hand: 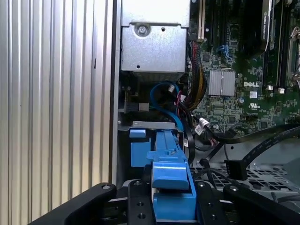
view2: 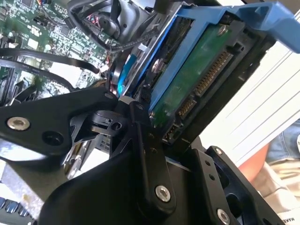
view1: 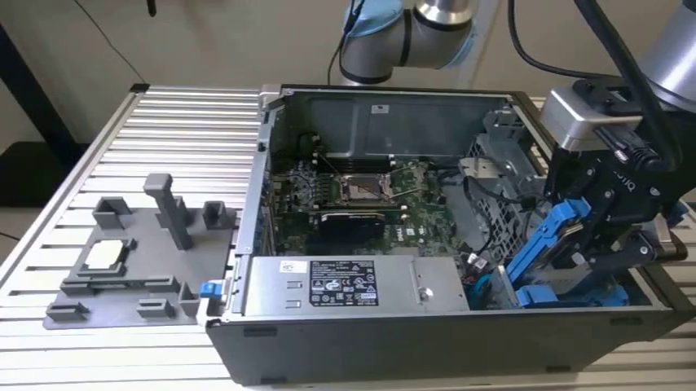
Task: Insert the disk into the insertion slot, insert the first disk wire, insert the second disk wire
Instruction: 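Insert the disk into the insertion slot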
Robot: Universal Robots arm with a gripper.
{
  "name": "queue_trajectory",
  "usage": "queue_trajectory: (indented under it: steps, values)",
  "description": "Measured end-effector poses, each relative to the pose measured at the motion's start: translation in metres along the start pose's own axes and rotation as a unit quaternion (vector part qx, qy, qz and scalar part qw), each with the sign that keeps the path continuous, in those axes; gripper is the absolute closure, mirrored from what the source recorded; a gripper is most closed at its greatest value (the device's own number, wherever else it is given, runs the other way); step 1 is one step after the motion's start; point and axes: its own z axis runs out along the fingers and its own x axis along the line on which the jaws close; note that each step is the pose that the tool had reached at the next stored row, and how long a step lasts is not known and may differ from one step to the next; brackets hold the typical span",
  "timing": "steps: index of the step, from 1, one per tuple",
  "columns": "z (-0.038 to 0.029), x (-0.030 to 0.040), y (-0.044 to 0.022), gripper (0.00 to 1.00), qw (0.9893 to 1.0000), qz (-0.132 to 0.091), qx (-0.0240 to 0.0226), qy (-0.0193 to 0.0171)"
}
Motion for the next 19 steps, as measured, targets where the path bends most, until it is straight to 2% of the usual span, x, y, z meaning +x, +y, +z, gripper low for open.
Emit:
queue_trajectory:
  steps: [2,7,10,11,12,13,15,16,19]
  values:
    - [0.0028,-0.0001,0.0001,0.67,1.0000,0.000,0.0000,-0.0002]
    - [0.0019,-0.0002,0.0001,0.67,1.0000,0.000,-0.0004,-0.0001]
    - [-0.0065,-0.0001,0.0005,0.67,1.0000,0.000,-0.0010,-0.0025]
    - [-0.0113,0.0001,0.0005,0.67,1.0000,0.000,-0.0011,-0.0012]
    - [-0.0126,0.0000,0.0003,0.67,1.0000,0.000,-0.0011,-0.0005]
    - [-0.0120,0.0000,0.0004,0.67,1.0000,0.000,0.0010,-0.0008]
    - [-0.0117,0.0000,0.0003,0.67,0.9999,0.000,0.0123,0.0000]
    - [-0.0108,0.0000,0.0003,0.67,0.9999,0.000,0.0158,-0.0001]
    - [-0.0090,0.0000,0.0002,0.67,0.9999,0.000,0.0166,0.0003]
